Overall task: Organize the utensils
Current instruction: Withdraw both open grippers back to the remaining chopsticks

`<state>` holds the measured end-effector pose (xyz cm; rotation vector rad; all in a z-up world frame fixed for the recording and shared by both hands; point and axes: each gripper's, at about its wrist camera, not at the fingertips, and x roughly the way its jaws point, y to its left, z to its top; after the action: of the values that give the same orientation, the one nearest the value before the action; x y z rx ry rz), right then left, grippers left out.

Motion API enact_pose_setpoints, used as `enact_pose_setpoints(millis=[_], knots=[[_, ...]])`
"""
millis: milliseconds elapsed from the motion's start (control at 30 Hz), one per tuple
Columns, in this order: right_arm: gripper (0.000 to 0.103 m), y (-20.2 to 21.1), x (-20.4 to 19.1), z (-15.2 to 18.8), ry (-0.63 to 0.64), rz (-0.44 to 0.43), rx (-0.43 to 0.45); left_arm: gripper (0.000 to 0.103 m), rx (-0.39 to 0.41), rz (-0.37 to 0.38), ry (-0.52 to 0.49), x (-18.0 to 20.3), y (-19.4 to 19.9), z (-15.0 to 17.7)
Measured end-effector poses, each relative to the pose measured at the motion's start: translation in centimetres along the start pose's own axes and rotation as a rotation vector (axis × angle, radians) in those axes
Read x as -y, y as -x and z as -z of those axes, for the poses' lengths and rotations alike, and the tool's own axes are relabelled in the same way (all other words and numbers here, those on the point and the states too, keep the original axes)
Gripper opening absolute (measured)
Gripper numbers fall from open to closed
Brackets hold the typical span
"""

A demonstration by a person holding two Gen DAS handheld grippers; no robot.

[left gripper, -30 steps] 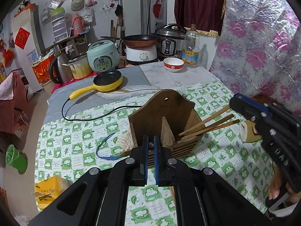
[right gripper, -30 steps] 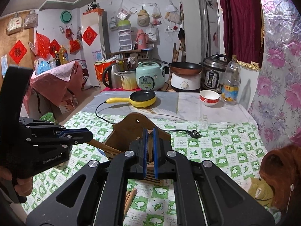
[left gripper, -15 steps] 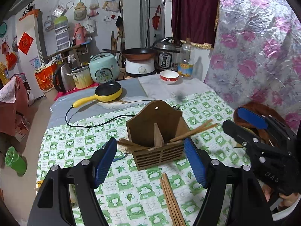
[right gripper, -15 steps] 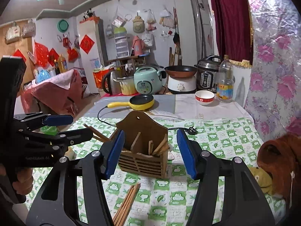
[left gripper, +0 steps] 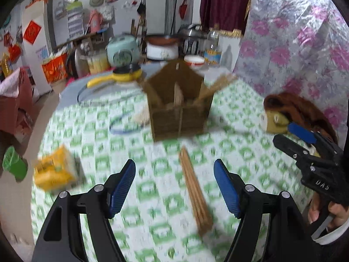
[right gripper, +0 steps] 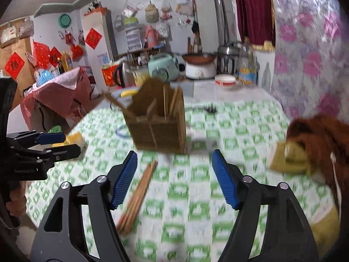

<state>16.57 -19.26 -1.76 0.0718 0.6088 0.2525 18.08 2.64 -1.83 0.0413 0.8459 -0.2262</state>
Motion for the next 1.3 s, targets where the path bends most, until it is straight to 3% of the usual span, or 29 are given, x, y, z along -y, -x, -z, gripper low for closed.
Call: enact_pose_setpoints(millis=[300, 433, 967, 1300], knots=[[0.092, -1.0, -0.4, 6.4, -0.024, 0.023, -0.112, 0.073, -0.148, -0.043, 0.046, -0.7, -3.9, 7.4], [0.093, -1.4, -1.0, 7.9, 0.005, 0.032, -0.137, 0.073, -0.192, -0.038, 0.049, -0.6, -5.0, 9.5], [0.094, -2.5, -0.7, 9.6, -0.022, 0.012, -0.186, 0.073, -0.258, -0.001, 0.033, 1.3, -7.1, 11.7], [0.094, -2.6, -0.6, 10.0, -0.032, 0.004, -0.197, 0.073, -0.284, -0.039, 0.014, 1.7, -8.7, 12.2]])
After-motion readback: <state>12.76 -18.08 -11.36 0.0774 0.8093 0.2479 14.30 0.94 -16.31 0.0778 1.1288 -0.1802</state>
